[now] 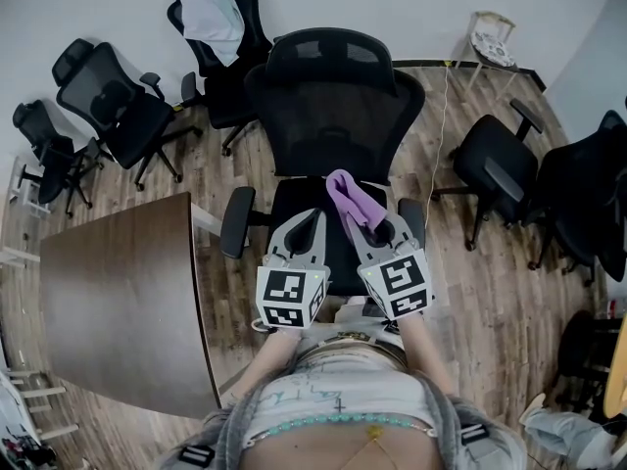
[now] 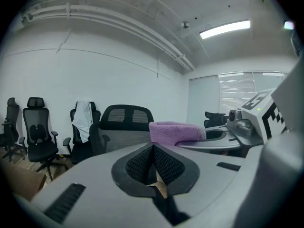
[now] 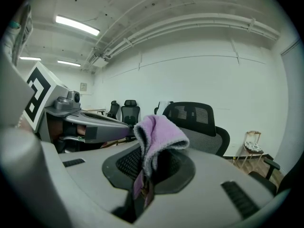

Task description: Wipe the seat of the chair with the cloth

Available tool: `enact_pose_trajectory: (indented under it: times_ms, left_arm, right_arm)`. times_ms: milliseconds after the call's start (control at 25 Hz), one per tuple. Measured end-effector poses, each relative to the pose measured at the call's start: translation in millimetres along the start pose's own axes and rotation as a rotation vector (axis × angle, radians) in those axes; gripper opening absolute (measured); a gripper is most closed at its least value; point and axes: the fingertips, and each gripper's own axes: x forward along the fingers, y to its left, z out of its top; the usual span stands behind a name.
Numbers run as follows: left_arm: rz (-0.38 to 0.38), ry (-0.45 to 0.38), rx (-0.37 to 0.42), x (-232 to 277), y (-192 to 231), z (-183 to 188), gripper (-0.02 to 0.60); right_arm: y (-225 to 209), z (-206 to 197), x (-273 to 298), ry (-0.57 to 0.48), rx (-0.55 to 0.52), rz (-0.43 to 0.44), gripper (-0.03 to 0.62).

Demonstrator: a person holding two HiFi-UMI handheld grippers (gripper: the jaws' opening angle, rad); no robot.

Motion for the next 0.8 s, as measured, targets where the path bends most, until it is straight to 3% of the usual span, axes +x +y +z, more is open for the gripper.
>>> enact_pose_trajectory:
  times_ms: [520,800]
  left_arm:
    - [0.027,0.036,-0.013,34.2,-26.3,-9.5,0.008]
    - [0.023,0.063,0.023,40.4,-33.1,-11.4,0.008]
  right_arm:
    - [-47.1,-14.8,-7.8,-0.011,0.025,0.038,0.048]
    - [-59.1,-21.8,-12.7,-0.019,0.071,0.021,0.048]
